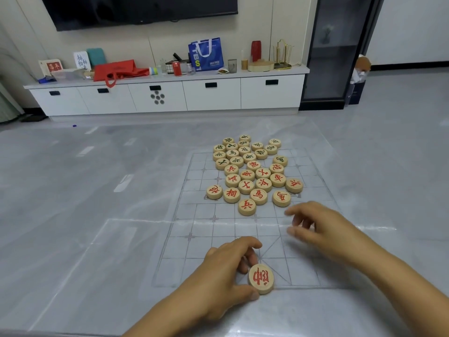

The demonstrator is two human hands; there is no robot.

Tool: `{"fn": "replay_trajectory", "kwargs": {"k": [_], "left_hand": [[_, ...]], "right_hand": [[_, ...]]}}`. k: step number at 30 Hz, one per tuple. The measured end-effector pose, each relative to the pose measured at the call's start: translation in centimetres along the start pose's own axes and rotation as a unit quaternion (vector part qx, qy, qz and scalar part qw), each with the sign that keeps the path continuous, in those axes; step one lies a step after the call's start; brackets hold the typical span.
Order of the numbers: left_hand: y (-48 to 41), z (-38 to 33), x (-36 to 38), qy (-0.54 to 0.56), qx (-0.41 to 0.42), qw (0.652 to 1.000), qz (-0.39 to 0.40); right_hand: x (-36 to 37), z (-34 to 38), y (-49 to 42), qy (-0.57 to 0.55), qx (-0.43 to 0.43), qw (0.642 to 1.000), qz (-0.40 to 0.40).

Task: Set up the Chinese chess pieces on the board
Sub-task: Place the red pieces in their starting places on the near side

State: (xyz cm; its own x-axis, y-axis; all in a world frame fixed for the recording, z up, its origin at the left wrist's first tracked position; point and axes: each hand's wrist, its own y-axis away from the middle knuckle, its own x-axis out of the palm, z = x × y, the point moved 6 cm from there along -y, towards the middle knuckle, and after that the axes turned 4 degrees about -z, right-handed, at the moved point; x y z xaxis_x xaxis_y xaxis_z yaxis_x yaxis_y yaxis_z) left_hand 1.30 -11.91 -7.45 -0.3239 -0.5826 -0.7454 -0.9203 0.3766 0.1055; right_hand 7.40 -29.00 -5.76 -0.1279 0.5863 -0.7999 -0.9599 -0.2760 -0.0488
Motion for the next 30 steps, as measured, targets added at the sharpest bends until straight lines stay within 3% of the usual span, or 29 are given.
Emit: {"fn": "replay_trajectory", "kwargs": {"k": [4, 7, 12, 14, 17, 22, 30], "left_hand": [[-0.3, 0.2, -0.3, 0.003, -0.008, 0.998, 0.058], [-1.2, 0.7, -1.5, 0.066, -0.013, 0.995, 0.079], [-5.3, 2.7, -5.8, -0.011, 0.004, 0.982, -0.189], [-7.0, 2.7, -6.3, -0.053, 0.014, 0.968, -0.245], [-9.4, 2.6, -5.3, -0.119, 0.014, 0.967, -0.225], [-10.6, 3.6, -2.8, -0.231, 0.007, 0.967, -0.105], [-9.1, 2.6, -3.8, -0.226, 0.007, 0.967, -0.117]], "right_hand": [[-1.2, -2.2, -2.3, 0.018, 0.037, 0.996, -0.085], [-1.3, -2.1, -3.6, 0.049, 0.031, 0.992, -0.110], [-0.7, -1.9, -5.2, 0.104, 0.030, 0.990, -0.086], [-0.1, -1.9, -5.7, 0.121, 0.030, 0.990, -0.067], [0.7, -1.9, -6.3, 0.134, 0.025, 0.989, -0.054], [0.9, -1.3, -6.7, 0.118, -0.003, 0.991, -0.062], [0.8, 0.2, -6.7, 0.089, -0.037, 0.992, -0.075]]}}
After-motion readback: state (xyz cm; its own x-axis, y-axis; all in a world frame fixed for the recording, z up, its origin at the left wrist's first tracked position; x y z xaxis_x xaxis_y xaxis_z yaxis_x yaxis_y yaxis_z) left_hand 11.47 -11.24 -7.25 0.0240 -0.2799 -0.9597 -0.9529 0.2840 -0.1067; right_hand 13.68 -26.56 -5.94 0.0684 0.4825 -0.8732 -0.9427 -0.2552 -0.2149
